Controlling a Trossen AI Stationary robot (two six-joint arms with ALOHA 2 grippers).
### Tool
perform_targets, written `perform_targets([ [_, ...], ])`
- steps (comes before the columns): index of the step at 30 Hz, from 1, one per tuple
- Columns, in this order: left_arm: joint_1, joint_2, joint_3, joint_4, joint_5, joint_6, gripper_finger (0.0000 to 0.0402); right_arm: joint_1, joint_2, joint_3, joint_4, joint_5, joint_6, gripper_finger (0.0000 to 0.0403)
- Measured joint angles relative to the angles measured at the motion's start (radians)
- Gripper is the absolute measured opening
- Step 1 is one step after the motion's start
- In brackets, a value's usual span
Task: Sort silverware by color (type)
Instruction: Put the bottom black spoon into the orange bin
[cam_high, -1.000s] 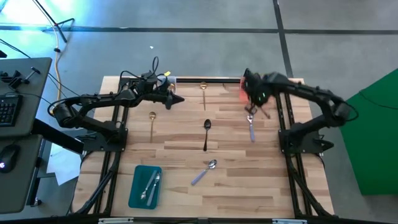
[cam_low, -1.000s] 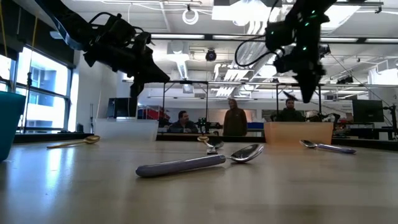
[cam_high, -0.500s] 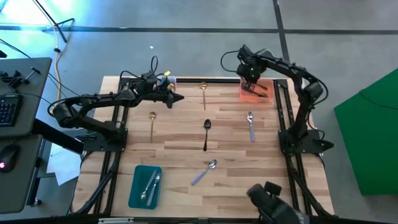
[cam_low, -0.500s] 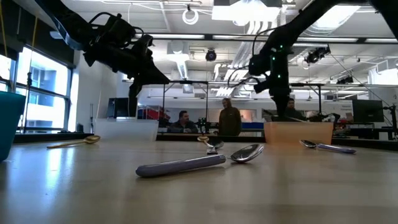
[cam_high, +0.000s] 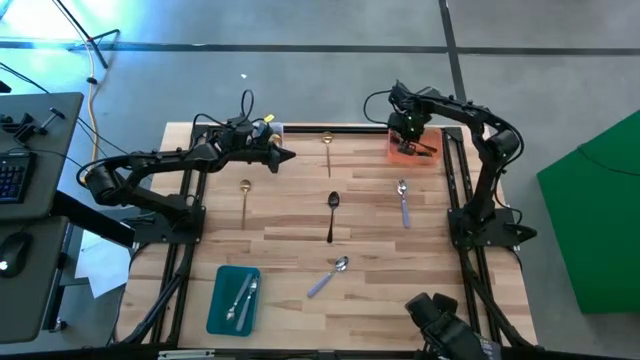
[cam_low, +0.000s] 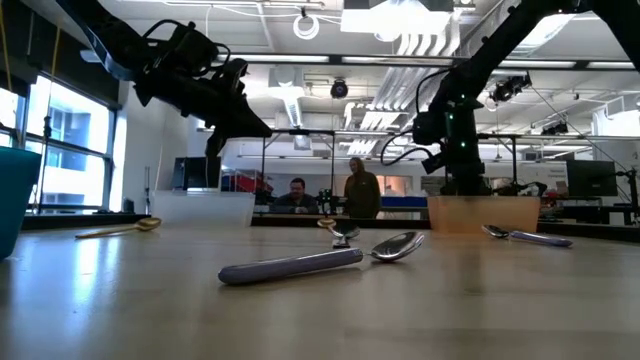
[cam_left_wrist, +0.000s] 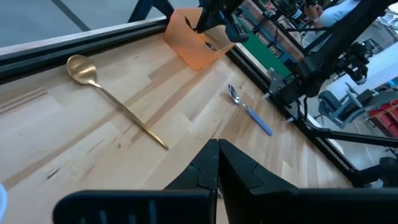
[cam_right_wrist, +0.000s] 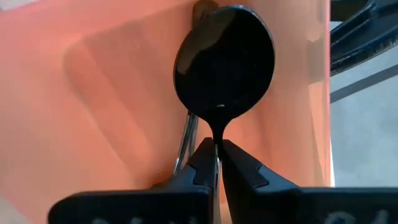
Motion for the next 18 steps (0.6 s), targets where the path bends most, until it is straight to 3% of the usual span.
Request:
perform_targets([
  [5, 0.000, 0.000, 0.000, -0.001, -0.020, 0.000, 0.0000, -0.002, 0.000, -0.012, 0.022, 0.000, 0.009, 0.0033],
  [13, 0.000, 0.000, 0.000, 0.005, -0.059, 0.002, 0.0000, 0.015, 0.000, 0.025, -0.010, 0.044, 0.114, 0.0116],
  [18, -0.004, -0.022, 0.000, 0.020, -0.084, -0.006, 0.0000, 0.046, -0.053, 0.087, -0.053, 0.033, 0.147, 0.0102],
])
